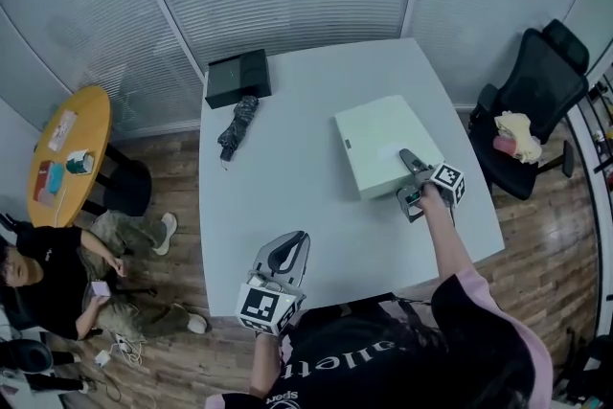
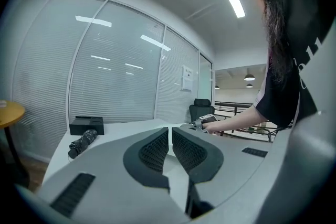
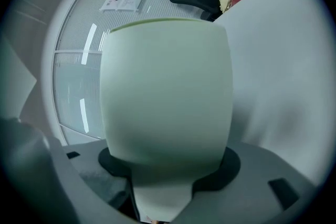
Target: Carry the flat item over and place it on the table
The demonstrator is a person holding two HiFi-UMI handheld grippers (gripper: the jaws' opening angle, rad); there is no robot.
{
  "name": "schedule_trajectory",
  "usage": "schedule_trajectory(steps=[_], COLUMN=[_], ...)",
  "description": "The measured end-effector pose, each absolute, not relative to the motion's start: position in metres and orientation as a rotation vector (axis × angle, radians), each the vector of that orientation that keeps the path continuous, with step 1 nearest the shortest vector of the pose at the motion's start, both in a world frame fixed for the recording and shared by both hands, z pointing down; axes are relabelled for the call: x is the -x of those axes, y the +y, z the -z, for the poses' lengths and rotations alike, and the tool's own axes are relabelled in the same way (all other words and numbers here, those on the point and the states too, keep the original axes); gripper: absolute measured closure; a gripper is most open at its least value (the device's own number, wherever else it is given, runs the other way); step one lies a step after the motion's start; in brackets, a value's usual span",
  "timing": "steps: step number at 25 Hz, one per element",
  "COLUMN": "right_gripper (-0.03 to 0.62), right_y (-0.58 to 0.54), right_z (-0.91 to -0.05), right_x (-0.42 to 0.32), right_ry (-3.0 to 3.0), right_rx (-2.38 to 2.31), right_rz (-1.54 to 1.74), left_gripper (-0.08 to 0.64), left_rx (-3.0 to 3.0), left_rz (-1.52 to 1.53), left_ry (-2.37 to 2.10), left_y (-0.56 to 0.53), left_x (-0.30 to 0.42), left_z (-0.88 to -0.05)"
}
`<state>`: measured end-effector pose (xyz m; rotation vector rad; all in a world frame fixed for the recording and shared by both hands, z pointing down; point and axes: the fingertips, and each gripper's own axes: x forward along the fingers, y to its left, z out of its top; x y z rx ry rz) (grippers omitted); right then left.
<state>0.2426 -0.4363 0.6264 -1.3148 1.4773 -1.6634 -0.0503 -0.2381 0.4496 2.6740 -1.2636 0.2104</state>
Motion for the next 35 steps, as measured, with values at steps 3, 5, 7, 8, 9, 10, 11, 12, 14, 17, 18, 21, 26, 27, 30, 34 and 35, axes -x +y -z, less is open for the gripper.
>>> schedule_trajectory(steps=[3,5,7,8,9,10,11,12,14,17,18,21,26,27,30,34,35], right_gripper=[0.308,0.305,0.301,0.301,0.299,0.299,0.298,0.295,0.29,0.258,0.244,0.216,0.183,0.178,0.163,0.152,0.152], right_y=[-0.457,-0.469,-0.48,-0.485,-0.49,-0.493,-0.496,-0.499,-0.504,-0.509,-0.51,-0.509,-0.502,-0.502,-0.496,-0.488,-0.485], right_z=[-0.635,-0.638,-0.643,-0.646,-0.649,-0.651,-0.653,-0.655,-0.659,-0.666,-0.669,-0.676,-0.69,-0.693,-0.703,-0.711,-0.713], right_x=[-0.25,-0.253,-0.258,-0.261,-0.264,-0.267,-0.269,-0.271,-0.275,-0.286,-0.289,-0.295,-0.306,-0.308,-0.313,-0.32,-0.322], right_ry=[1.452,1.412,1.357,1.339,1.334,1.342,1.353,1.361,1.375,1.416,1.434,1.469,1.473,1.466,1.425,1.375,1.362], right_rx=[1.281,1.26,1.256,1.264,1.28,1.299,1.313,1.322,1.352,1.461,1.497,1.576,1.702,1.728,1.806,1.861,1.866], right_rz=[1.693,1.704,1.709,1.708,1.705,1.702,1.699,1.696,1.686,1.664,1.663,1.673,1.694,1.7,1.745,1.776,1.785], left_gripper=[0.52,0.52,0.52,0.52,0.52,0.52,0.52,0.52,0.52,0.52,0.52,0.52,0.52,0.52,0.52,0.52,0.52], left_rx=[-2.647,-2.638,-2.63,-2.627,-2.623,-2.619,-2.615,-2.61,-2.595,-2.572,-2.564,-2.549,-2.541,-2.541,-2.535,-2.52,-2.517], left_rz=[-0.222,-0.237,-0.25,-0.254,-0.256,-0.257,-0.26,-0.265,-0.279,-0.298,-0.302,-0.306,-0.308,-0.312,-0.329,-0.347,-0.351], left_ry=[-1.318,-1.343,-1.365,-1.375,-1.385,-1.394,-1.402,-1.412,-1.433,-1.463,-1.473,-1.491,-1.497,-1.497,-1.506,-1.534,-1.54], left_y=[-0.245,-0.25,-0.254,-0.256,-0.257,-0.258,-0.258,-0.258,-0.258,-0.257,-0.256,-0.252,-0.246,-0.245,-0.242,-0.239,-0.239], left_x=[0.042,0.036,0.031,0.028,0.025,0.023,0.022,0.021,0.02,0.021,0.02,0.019,0.017,0.017,0.021,0.029,0.03], left_z=[-0.446,-0.445,-0.444,-0.444,-0.444,-0.443,-0.443,-0.443,-0.445,-0.446,-0.446,-0.445,-0.446,-0.446,-0.446,-0.445,-0.445])
